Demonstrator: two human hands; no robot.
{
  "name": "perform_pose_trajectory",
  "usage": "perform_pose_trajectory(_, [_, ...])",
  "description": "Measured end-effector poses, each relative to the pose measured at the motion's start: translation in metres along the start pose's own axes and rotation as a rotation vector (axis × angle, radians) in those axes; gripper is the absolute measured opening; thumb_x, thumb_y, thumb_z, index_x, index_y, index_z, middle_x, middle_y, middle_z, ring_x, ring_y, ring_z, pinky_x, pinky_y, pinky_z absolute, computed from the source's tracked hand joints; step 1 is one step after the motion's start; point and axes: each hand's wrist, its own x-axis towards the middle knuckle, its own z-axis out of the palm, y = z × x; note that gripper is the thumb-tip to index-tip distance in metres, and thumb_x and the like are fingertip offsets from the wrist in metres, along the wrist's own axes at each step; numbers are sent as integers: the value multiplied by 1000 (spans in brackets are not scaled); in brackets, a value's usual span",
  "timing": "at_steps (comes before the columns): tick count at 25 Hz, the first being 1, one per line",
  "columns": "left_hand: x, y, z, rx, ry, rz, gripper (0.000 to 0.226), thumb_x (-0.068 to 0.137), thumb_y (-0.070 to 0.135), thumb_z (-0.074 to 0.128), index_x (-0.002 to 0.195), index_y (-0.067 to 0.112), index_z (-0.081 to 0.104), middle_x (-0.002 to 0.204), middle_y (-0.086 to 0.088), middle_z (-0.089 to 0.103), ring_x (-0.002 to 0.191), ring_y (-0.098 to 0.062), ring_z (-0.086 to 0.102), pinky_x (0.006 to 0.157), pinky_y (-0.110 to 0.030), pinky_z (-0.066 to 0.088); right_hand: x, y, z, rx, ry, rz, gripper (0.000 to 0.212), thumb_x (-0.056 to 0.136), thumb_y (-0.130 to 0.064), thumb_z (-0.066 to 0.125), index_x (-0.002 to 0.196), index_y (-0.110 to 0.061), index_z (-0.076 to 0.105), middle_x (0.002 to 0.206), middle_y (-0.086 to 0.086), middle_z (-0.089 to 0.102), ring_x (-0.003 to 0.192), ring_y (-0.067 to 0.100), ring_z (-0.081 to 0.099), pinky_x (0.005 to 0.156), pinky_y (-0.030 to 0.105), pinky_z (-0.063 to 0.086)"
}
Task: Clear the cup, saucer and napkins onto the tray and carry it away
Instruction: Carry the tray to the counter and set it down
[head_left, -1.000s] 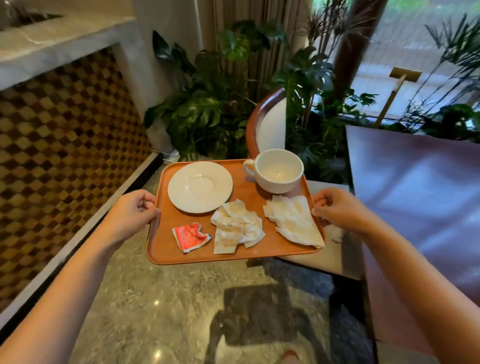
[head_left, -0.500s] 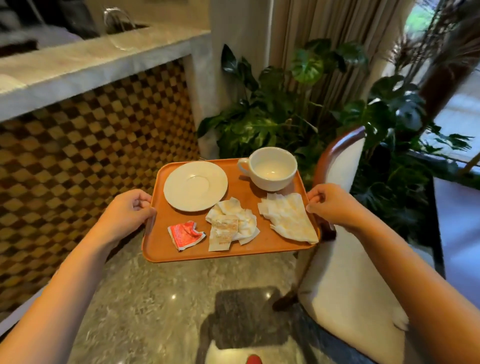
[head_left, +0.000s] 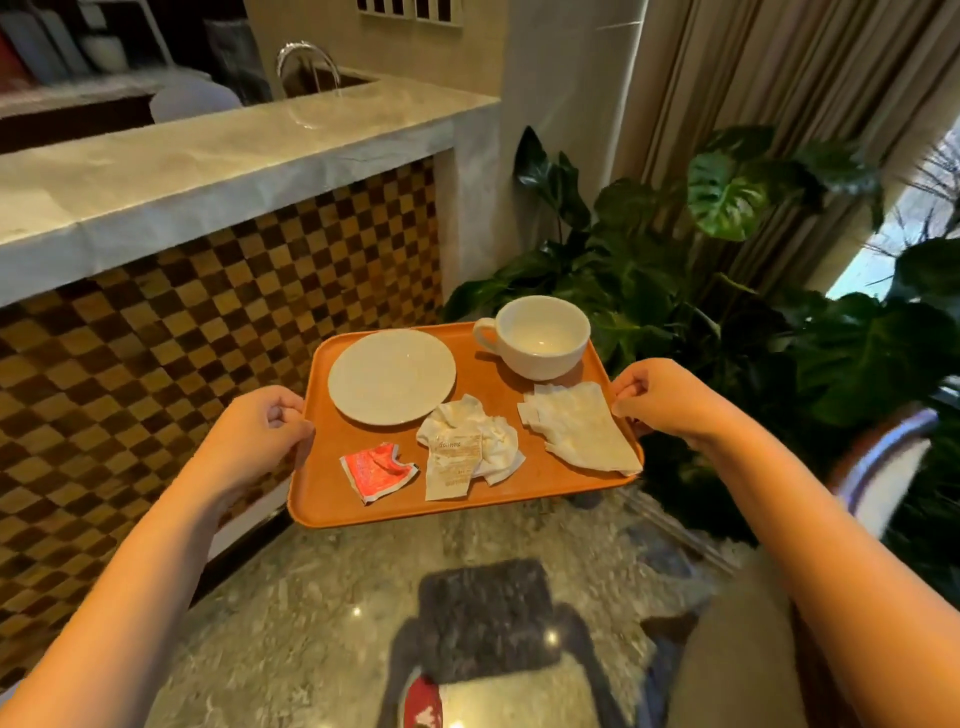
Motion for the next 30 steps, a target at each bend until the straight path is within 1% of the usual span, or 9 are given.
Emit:
perform_pose_trajectory(6, [140,8,-26,18,1,-11,9,84,11,60,79,19,61,68,0,71,71,-19,67,65,-32,51,123,-65,-5,-6,2,4,11,83,0,58,84,-6,67,68,4,64,58,10,60,47,17,47])
perform_pose_trajectory(11, [231,22,-32,11,77,-33,11,84,11,62,78,19,60,72,1,67,69,-12,62,53,-23,40,232,-108,-18,-46,-24,-36,15,84,-1,59,75,-13,63,70,5,63,61,12,59,54,21,48])
perform_pose_trajectory(14, [282,31,-28,-36,113,-61,8,84,9,61,81,17,62,71,-2,69,69,-14,64,56,-27,45,303,-128,-29,-46,-57,-85,16,83,0,59,75,-13,64,78,7,65,73,17,63,61,24,53])
perform_pose_trajectory(18, [347,50,-28,-78,184,-90,6,84,7,61,82,13,62,68,-6,69,67,-18,64,59,-30,47,398,-167,-56,-41,-134,-147,15,83,0,60,75,-12,64,84,10,65,80,19,64,61,24,54])
perform_pose_trajectory(22, [411,66,-38,-167,239,-78,18,82,-3,59,72,12,57,53,-2,60,52,-15,56,55,-30,41,487,-213,-82,-52,-158,-225,9,81,3,58,85,-1,65,85,19,65,80,26,63,76,40,56])
perform_pose_trajectory(24, [447,74,-47,-189,270,-83,22,82,-7,58,70,12,56,49,0,58,45,-9,56,53,-29,40,525,-238,-89,-78,-173,-271,12,81,2,58,76,-4,66,78,16,64,71,21,61,63,30,57])
perform_pose_trajectory(26, [485,78,-57,-173,301,-106,19,82,-4,58,72,11,57,53,-4,62,53,-14,60,55,-31,44,562,-264,-90,-81,-186,-285,22,82,2,59,65,-11,65,69,7,63,61,13,59,42,15,48])
perform_pose_trajectory(28, [527,78,-69,-135,335,-126,13,83,0,59,74,10,59,62,-10,64,61,-21,60,56,-31,45,603,-291,-87,-66,-196,-281,23,82,2,59,65,-13,63,68,3,62,62,9,59,37,11,45])
perform_pose_trajectory(30, [569,75,-81,-138,338,-110,14,83,-1,59,73,9,58,63,-12,63,61,-21,59,54,-30,44,642,-316,-81,-48,-197,-271,18,81,3,59,70,-11,63,74,4,63,67,10,60,42,15,49])
